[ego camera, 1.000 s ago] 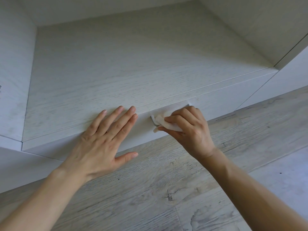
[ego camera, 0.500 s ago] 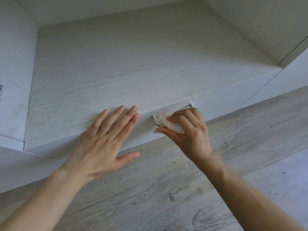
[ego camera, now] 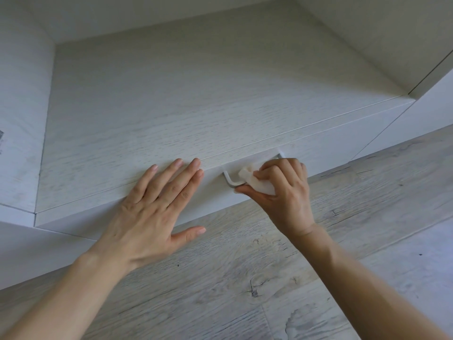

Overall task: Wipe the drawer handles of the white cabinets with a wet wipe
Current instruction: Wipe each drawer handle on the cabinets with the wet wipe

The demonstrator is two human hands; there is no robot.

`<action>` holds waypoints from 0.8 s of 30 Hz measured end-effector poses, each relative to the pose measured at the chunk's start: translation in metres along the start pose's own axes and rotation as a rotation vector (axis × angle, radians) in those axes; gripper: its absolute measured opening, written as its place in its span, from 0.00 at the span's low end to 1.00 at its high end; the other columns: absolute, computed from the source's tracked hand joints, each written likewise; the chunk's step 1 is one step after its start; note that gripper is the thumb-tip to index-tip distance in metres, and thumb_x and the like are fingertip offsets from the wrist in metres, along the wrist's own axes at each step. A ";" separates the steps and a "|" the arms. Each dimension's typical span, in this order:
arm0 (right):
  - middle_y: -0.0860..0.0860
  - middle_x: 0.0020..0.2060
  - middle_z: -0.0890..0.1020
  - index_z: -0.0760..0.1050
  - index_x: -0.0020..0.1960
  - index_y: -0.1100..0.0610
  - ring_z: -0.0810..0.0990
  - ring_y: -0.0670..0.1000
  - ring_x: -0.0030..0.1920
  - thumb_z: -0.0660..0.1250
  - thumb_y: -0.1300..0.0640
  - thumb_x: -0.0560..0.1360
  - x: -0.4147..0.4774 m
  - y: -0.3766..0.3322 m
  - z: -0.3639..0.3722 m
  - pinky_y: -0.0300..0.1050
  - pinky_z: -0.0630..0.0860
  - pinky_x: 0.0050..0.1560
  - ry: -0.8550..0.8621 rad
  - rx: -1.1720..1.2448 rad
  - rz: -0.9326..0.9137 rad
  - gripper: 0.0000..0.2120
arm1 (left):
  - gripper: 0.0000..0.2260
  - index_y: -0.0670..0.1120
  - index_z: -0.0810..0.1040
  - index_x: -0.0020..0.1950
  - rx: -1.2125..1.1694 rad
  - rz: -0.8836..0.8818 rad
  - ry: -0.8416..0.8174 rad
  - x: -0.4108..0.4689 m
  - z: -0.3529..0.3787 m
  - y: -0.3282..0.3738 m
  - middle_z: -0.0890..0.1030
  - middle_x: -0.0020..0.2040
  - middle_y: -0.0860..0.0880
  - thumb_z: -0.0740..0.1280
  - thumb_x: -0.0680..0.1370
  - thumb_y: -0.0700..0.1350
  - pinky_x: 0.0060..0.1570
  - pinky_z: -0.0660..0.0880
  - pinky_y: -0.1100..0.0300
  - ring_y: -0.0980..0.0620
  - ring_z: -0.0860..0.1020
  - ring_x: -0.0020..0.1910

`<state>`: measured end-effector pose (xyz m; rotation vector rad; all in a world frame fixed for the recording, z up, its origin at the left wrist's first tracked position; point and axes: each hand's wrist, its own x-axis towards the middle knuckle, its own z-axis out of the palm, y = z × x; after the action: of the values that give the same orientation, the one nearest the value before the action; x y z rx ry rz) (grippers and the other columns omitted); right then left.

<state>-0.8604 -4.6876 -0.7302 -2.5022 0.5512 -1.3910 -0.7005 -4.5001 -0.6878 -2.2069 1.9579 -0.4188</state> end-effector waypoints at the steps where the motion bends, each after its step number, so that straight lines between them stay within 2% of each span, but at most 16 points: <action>1: 0.54 0.35 0.79 0.75 0.35 0.62 0.70 0.51 0.40 0.72 0.44 0.67 0.001 -0.002 0.001 0.45 0.66 0.43 -0.008 -0.011 0.006 0.20 | 0.35 0.43 0.50 0.78 -0.001 0.002 -0.001 0.000 0.000 0.000 0.50 0.79 0.48 0.43 0.79 0.66 0.74 0.46 0.50 0.49 0.52 0.77; 4: 0.54 0.34 0.78 0.75 0.36 0.62 0.69 0.51 0.40 0.71 0.42 0.68 0.005 -0.002 0.000 0.44 0.64 0.43 -0.052 -0.034 -0.027 0.21 | 0.36 0.43 0.52 0.78 0.002 0.001 -0.008 0.001 0.000 0.000 0.53 0.79 0.48 0.44 0.79 0.66 0.74 0.46 0.50 0.48 0.54 0.76; 7: 0.55 0.38 0.80 0.79 0.40 0.62 0.72 0.51 0.42 0.73 0.45 0.68 0.004 0.004 -0.009 0.45 0.67 0.44 -0.112 -0.034 -0.110 0.18 | 0.36 0.43 0.52 0.78 -0.002 0.000 -0.017 0.000 -0.001 0.000 0.53 0.79 0.47 0.44 0.79 0.66 0.74 0.47 0.50 0.48 0.54 0.76; 10: 0.56 0.42 0.81 0.81 0.49 0.62 0.75 0.53 0.44 0.74 0.52 0.71 -0.001 0.011 -0.018 0.49 0.74 0.43 -0.137 -0.044 -0.175 0.14 | 0.36 0.44 0.51 0.78 -0.011 -0.002 -0.021 0.000 -0.001 -0.001 0.51 0.79 0.48 0.43 0.79 0.66 0.75 0.46 0.50 0.49 0.53 0.77; 12: 0.57 0.42 0.82 0.81 0.52 0.63 0.75 0.54 0.44 0.72 0.60 0.72 0.000 0.012 -0.022 0.52 0.76 0.39 -0.132 -0.041 -0.224 0.10 | 0.36 0.44 0.51 0.78 -0.012 0.000 -0.021 -0.001 -0.001 -0.001 0.51 0.79 0.47 0.43 0.79 0.66 0.75 0.46 0.50 0.49 0.53 0.77; 17: 0.55 0.38 0.82 0.82 0.48 0.64 0.76 0.54 0.37 0.72 0.67 0.71 0.008 -0.010 -0.007 0.47 0.72 0.37 -0.150 -0.035 -0.370 0.05 | 0.36 0.43 0.51 0.78 -0.020 0.005 -0.027 -0.001 -0.001 -0.001 0.52 0.79 0.47 0.43 0.79 0.66 0.75 0.47 0.49 0.48 0.53 0.77; 24: 0.55 0.41 0.84 0.83 0.48 0.64 0.82 0.56 0.40 0.74 0.66 0.70 0.001 0.010 -0.020 0.48 0.78 0.37 -0.080 -0.073 -0.282 0.07 | 0.35 0.43 0.51 0.78 -0.021 0.003 -0.006 -0.001 -0.002 0.000 0.53 0.79 0.47 0.43 0.79 0.66 0.74 0.48 0.49 0.50 0.52 0.77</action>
<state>-0.8791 -4.6973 -0.7222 -2.7657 0.2434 -1.3754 -0.7010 -4.4993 -0.6856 -2.2146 1.9711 -0.3930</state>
